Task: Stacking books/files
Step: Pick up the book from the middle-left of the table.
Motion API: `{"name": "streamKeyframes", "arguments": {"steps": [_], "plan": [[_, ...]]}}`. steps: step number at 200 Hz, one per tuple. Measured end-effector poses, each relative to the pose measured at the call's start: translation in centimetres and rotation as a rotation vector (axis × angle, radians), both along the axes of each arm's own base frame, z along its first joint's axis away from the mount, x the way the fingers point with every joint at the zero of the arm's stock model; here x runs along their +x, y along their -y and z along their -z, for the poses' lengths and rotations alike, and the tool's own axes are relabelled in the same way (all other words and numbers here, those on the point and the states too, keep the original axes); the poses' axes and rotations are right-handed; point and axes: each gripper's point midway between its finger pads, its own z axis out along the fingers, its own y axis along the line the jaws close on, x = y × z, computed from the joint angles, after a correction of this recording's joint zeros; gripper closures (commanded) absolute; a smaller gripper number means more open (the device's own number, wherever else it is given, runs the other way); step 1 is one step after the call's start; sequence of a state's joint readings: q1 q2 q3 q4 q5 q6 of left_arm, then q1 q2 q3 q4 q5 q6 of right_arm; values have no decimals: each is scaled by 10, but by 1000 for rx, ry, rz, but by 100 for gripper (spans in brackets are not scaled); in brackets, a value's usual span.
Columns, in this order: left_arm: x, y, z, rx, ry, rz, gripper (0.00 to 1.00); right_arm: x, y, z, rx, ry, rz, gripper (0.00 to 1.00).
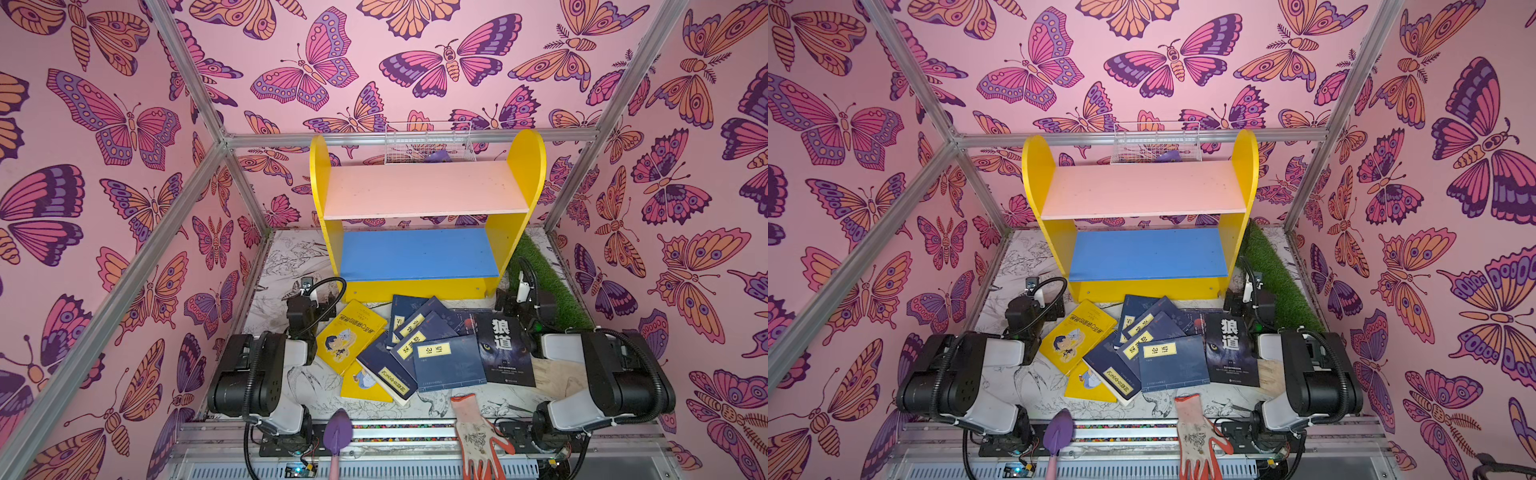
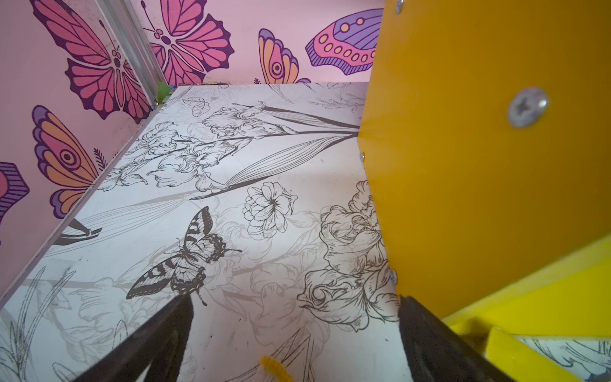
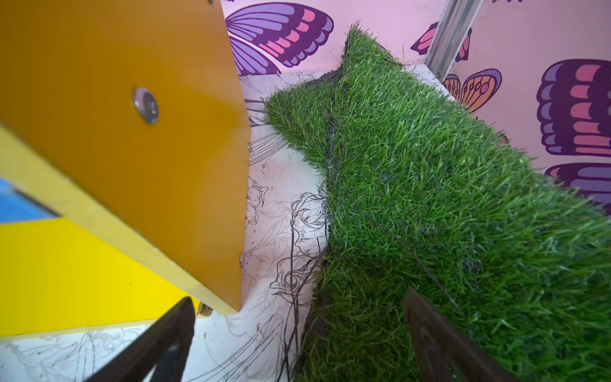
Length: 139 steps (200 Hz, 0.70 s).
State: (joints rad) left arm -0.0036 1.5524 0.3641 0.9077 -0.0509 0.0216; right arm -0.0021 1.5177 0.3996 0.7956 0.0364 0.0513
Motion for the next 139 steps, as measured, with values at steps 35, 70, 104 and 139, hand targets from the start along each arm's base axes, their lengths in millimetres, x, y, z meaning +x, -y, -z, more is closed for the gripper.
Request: {"name": "streamKeyframes", "arguments": {"steps": [35, 70, 104, 139], "plan": [[0, 0, 0, 0, 0, 0, 2, 0, 0, 0, 0, 0, 0, 1], [0, 0, 0, 0, 0, 0, 2, 0, 0, 0, 0, 0, 0, 1], [0, 0, 0, 0, 0, 0, 2, 0, 0, 0, -3, 0, -1, 1], [0, 0, 0, 0, 0, 0, 2, 0, 0, 0, 2, 0, -7, 1]]}}
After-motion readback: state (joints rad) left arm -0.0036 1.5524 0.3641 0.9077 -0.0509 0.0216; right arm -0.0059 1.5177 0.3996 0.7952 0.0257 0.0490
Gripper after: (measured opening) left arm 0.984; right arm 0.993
